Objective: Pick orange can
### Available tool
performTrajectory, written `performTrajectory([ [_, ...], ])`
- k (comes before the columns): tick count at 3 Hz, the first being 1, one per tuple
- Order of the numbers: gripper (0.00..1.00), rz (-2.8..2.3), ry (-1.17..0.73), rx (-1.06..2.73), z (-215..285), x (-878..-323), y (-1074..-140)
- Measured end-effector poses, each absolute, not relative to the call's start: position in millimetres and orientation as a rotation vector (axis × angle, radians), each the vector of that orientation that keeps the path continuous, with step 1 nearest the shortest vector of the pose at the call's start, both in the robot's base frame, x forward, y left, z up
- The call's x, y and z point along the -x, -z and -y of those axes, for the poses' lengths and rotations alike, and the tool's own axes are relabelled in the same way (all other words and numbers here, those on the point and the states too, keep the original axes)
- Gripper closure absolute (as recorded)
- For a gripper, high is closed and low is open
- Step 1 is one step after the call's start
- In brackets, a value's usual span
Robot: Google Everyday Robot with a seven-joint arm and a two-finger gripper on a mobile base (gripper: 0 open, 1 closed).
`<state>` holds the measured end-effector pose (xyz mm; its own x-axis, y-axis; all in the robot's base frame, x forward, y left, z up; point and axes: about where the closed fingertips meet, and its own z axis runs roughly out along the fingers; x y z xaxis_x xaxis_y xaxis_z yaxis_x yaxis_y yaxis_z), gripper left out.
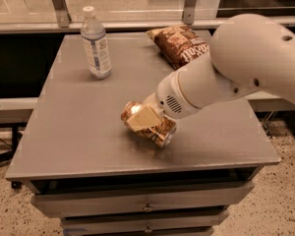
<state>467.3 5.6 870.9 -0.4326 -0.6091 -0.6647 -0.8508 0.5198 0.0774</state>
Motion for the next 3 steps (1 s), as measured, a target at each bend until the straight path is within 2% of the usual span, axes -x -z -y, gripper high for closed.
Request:
performTrajectory([
  [2, 1.0, -1.974, -0.804, 1.128, -7.4, -474.6, -912.9],
  [3, 1.0, -1.895, -0.86, 1.102, -3.9, -477.1, -944.0],
])
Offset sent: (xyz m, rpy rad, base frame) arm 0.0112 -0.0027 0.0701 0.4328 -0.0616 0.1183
